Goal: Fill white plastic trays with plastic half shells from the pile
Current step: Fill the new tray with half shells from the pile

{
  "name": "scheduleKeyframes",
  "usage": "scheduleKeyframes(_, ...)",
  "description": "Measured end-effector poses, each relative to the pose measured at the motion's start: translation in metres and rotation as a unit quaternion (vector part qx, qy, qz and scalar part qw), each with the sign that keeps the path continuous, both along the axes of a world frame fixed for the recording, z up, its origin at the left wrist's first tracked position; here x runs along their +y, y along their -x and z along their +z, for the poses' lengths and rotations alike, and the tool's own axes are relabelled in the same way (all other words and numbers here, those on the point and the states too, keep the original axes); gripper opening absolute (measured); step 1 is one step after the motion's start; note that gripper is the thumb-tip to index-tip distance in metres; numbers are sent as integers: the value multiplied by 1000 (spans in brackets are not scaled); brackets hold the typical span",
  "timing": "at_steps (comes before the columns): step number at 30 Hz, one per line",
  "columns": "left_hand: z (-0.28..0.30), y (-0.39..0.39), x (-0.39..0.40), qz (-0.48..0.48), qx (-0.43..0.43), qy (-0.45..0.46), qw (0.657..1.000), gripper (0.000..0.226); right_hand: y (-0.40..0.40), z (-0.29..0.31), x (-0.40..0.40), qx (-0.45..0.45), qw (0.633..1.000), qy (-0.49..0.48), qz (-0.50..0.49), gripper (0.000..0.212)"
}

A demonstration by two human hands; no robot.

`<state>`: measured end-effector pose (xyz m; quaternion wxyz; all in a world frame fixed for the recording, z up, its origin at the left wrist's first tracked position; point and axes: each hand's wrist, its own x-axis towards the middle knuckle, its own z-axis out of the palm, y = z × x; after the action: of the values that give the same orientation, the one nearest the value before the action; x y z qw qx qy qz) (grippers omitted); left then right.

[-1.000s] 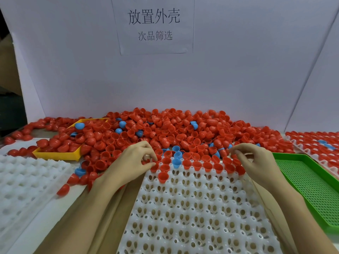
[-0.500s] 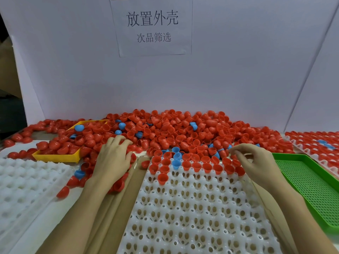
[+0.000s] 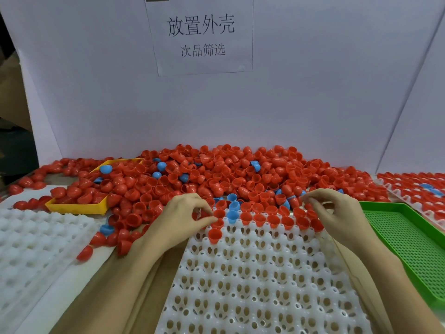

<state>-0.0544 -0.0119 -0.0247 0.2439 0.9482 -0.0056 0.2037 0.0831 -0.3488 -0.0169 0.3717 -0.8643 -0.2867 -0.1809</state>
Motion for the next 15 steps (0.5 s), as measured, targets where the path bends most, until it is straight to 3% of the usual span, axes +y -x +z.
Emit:
scheduleKeyframes(3, 2, 1, -2, 12, 20, 19, 1000, 6, 0, 1, 0, 2, 1000, -5, -2, 21)
scheduleKeyframes(15, 18, 6, -4, 63, -27, 280, 957, 26, 10, 10, 5, 7, 1000, -12, 8, 23)
